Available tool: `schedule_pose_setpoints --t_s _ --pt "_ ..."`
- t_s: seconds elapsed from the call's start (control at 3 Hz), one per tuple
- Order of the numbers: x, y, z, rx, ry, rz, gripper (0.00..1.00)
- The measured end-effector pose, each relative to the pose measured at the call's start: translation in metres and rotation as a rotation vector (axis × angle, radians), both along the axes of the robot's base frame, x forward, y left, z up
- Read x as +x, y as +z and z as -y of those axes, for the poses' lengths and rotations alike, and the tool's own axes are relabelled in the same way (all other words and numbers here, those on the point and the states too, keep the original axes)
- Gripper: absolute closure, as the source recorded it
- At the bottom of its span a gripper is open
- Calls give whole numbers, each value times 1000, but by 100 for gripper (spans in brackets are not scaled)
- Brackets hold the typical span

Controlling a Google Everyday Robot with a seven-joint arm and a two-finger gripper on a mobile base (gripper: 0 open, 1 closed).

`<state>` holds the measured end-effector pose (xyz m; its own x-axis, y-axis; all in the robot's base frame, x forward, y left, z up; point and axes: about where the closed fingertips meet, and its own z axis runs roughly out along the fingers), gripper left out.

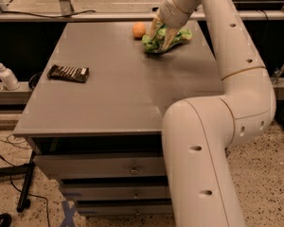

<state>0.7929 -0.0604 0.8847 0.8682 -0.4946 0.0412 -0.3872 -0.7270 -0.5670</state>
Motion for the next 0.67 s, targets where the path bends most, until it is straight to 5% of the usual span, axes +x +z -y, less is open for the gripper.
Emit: schedule_pose_setpoints --t_s 0.67 --pt "-3 3 -15 35 6 -19 39"
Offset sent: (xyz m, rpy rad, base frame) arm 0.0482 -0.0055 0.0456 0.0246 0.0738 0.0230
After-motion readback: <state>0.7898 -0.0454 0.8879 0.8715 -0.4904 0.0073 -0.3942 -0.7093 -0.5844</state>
